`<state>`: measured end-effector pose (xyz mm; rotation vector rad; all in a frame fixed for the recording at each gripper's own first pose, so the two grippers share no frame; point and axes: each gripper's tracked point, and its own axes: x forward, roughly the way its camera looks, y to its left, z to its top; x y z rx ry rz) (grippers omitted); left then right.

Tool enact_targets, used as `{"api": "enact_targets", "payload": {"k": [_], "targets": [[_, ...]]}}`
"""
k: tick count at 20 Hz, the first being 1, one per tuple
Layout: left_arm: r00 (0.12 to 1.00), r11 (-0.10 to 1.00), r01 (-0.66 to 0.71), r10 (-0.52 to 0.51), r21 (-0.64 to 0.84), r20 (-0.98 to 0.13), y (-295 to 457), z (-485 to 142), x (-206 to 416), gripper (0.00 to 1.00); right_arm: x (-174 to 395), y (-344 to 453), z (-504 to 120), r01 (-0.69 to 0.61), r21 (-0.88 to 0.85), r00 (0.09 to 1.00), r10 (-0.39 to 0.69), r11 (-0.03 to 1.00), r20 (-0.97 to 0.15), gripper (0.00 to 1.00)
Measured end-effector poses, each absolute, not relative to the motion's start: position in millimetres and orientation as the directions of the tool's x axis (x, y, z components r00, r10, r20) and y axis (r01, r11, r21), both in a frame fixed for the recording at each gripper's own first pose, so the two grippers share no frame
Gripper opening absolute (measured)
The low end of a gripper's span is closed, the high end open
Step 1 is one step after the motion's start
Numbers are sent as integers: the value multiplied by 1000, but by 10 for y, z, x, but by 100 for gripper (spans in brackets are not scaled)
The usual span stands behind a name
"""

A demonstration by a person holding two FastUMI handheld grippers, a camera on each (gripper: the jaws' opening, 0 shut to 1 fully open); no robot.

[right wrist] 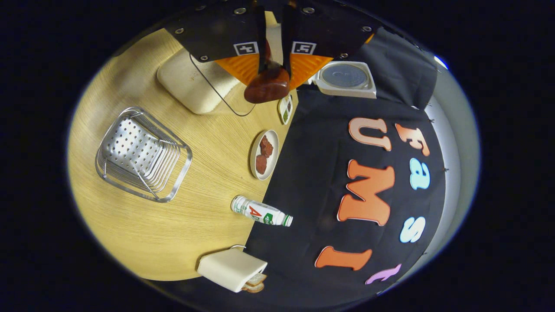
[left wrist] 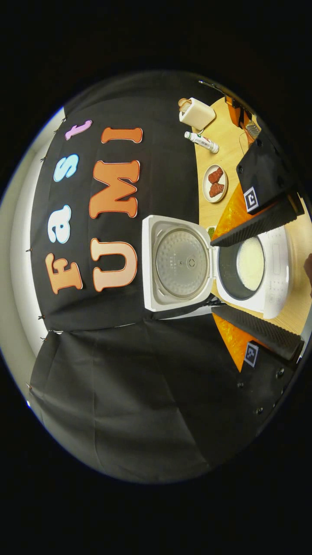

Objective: Close the left gripper, press the button to open the rice cooker; take a wooden spoon from the chopstick holder with the right hand, scoop a spoonful of rice and pour it into the rice cooker, then put the wooden spoon back into the chopstick holder.

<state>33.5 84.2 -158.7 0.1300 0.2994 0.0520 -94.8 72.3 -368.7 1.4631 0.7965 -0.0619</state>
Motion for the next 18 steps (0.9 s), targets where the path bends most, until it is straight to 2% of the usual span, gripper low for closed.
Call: {"api": "enact_targets", "payload": {"k": [6, 11, 18], "targets": [[957, 992, -33, 67, 122, -281, 653, -1572, 414, 93, -745, 371, -3566, 505, 862, 800, 400, -46, -447, 13], [962, 992, -45, 75, 115, -264, 581, -1525, 473, 93, -499, 290, -3130, 440, 882, 848, 401, -168, -346, 14], [963, 988, -103, 129, 119, -237, 791, -1478, 420, 93, 38, 906, -2563, 375, 899, 837, 498, -224, -225, 13]]}}
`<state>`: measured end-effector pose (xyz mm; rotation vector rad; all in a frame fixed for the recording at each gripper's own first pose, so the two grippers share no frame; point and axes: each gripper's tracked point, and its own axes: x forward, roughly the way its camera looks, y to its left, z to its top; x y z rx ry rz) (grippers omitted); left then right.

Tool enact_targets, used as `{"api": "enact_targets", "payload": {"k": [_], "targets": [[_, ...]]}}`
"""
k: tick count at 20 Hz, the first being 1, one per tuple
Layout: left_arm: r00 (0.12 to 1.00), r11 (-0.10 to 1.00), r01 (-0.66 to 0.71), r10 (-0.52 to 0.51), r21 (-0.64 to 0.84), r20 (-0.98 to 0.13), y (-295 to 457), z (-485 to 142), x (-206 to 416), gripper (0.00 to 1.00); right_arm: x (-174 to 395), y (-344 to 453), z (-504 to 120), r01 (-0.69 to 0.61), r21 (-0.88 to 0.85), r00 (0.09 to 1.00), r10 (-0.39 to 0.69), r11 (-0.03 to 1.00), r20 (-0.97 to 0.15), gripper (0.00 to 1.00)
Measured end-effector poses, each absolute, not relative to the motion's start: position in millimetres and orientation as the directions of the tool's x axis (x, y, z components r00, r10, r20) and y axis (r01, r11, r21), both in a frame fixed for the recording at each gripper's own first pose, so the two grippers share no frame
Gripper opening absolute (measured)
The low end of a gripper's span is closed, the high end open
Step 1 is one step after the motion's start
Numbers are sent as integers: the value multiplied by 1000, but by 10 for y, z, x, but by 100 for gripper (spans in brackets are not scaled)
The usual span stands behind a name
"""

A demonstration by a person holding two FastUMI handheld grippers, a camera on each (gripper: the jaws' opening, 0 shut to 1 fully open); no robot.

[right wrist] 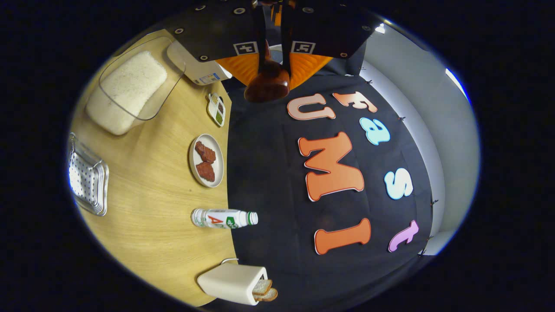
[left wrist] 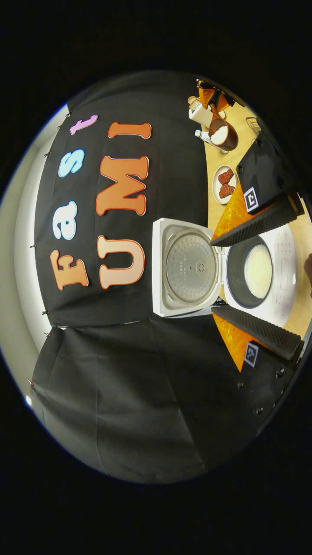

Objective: Close the left gripper, press the button to open the rice cooker; take a wooden spoon from the chopstick holder with the right hand, scoop a spoonful of rice and pour it into the rice cooker, then put the wooden spoon back into the chopstick holder.

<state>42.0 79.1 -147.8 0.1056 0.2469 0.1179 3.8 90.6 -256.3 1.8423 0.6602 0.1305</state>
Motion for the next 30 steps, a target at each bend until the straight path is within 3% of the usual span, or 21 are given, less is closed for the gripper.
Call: {"api": "enact_targets", "payload": {"k": [9, 16, 24, 30], "targets": [[923, 952, -285, 304, 108, -237, 1660, -1479, 86, 93, 600, 2227, -2150, 340, 931, 749, 638, -134, -181, 13], [871, 910, -407, 413, 81, -267, 2251, -1642, -254, 93, 685, 3056, -2161, 236, 962, 709, 653, 136, -267, 13], [829, 878, -473, 473, 79, -298, 2572, -1799, -488, 93, 726, 3546, -2119, -39, 859, 723, 608, 511, -329, 13], [818, 871, -485, 482, 74, -314, 2646, -1886, -534, 93, 755, 3726, -1854, -233, 727, 754, 592, 646, -285, 13]]}}
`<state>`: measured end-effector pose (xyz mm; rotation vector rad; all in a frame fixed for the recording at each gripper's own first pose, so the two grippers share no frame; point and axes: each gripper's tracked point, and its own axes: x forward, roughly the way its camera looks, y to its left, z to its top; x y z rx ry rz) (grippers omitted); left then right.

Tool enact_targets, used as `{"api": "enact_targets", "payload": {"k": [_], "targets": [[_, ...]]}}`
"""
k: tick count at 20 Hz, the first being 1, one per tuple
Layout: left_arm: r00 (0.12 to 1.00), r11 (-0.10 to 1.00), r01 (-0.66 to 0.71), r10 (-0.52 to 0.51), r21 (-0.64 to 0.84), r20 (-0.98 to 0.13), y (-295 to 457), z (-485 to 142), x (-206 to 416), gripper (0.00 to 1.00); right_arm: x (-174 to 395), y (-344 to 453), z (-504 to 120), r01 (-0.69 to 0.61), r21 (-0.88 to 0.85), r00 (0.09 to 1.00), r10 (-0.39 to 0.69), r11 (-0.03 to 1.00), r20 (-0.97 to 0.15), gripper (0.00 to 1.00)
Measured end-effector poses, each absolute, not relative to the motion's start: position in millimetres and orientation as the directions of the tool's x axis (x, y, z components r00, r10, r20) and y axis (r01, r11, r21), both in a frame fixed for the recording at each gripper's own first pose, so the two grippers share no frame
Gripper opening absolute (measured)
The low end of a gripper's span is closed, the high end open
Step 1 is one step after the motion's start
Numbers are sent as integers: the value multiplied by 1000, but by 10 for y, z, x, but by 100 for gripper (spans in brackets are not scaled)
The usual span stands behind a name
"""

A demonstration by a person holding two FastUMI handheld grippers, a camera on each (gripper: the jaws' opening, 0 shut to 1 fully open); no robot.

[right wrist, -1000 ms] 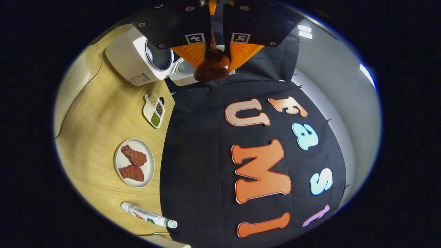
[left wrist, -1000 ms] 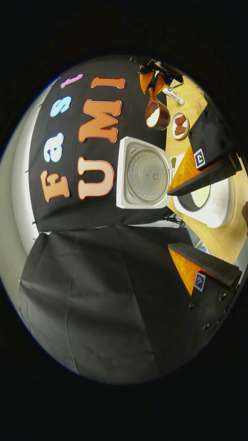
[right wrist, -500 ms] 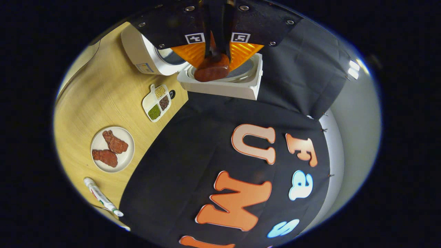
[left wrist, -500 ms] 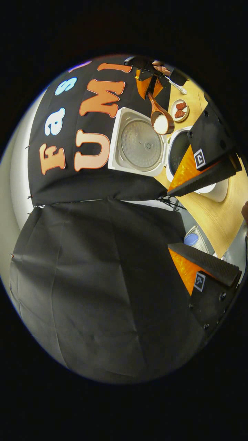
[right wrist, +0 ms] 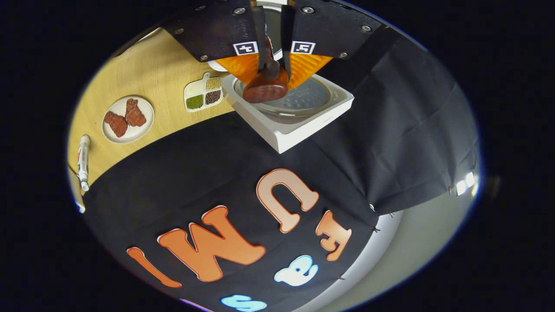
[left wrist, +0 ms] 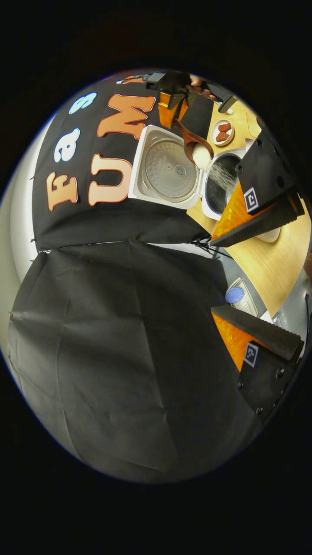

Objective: Close the left gripper, press the button to open the rice cooker; take a wooden spoon from the chopstick holder with the right hand, scoop a spoonful of rice and pour it into the rice cooker, then put the wooden spoon back into the chopstick holder.

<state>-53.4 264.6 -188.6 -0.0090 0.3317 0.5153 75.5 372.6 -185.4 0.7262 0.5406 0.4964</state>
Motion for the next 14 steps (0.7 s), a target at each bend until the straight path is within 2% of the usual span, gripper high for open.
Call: {"api": "enact_targets", "payload": {"k": [7, 14], "targets": [[818, 872, -484, 481, 75, -315, 2653, -1907, -531, 93, 788, 3735, -1605, -334, 639, 784, 580, 693, -219, 13], [825, 879, -470, 470, 81, -314, 2600, -1907, -491, 93, 642, 3855, -1267, -523, 466, 762, 637, 714, -121, 13]]}}
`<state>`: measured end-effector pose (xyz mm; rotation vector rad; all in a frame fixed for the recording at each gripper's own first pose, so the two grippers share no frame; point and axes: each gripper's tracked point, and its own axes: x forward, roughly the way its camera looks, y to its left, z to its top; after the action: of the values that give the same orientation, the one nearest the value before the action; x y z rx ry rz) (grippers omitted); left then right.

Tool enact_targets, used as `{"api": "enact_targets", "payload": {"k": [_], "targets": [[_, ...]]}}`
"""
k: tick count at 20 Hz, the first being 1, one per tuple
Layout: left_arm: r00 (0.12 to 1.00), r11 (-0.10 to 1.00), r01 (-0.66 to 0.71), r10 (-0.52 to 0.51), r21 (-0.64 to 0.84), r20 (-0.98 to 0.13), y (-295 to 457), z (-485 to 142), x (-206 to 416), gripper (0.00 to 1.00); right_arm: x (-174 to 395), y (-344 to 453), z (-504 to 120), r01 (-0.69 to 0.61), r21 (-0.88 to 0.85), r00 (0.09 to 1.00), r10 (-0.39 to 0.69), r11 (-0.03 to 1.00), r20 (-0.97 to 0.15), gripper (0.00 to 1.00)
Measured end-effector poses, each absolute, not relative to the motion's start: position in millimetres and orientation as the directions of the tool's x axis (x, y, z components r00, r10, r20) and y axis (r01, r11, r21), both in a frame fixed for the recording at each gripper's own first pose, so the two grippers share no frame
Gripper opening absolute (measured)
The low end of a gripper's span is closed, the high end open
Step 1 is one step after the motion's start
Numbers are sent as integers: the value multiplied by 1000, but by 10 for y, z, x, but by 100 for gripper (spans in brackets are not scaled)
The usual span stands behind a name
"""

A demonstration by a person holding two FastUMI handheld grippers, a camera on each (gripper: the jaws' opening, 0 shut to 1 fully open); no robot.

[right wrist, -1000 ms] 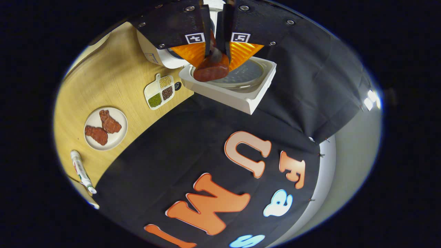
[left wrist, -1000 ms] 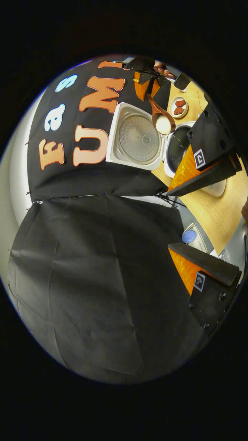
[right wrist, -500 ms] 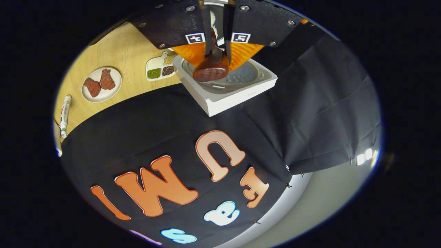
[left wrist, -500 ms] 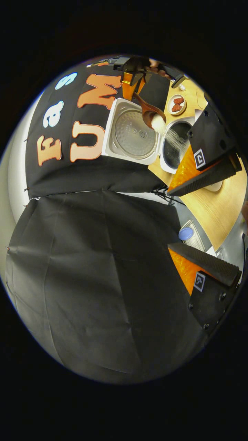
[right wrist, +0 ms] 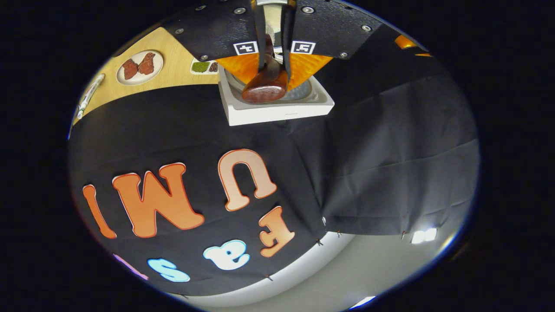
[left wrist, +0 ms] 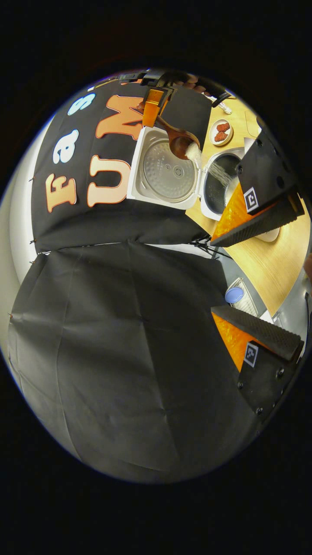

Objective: Close the left gripper, press the button to open the rice cooker; take a wooden spoon from the chopstick holder with the right hand, scoop a spoonful of rice and pour it into the rice cooker, then put the wooden spoon back into the chopstick holder.

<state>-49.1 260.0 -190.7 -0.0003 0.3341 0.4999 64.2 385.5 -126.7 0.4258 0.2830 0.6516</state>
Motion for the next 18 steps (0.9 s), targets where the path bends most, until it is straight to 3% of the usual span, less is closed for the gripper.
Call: {"api": "enact_targets", "payload": {"k": [18], "targets": [[836, 884, -452, 465, 116, -290, 2378, -1826, -530, 93, 191, 3928, -443, -754, 42, 655, 746, 656, 121, 13]]}}
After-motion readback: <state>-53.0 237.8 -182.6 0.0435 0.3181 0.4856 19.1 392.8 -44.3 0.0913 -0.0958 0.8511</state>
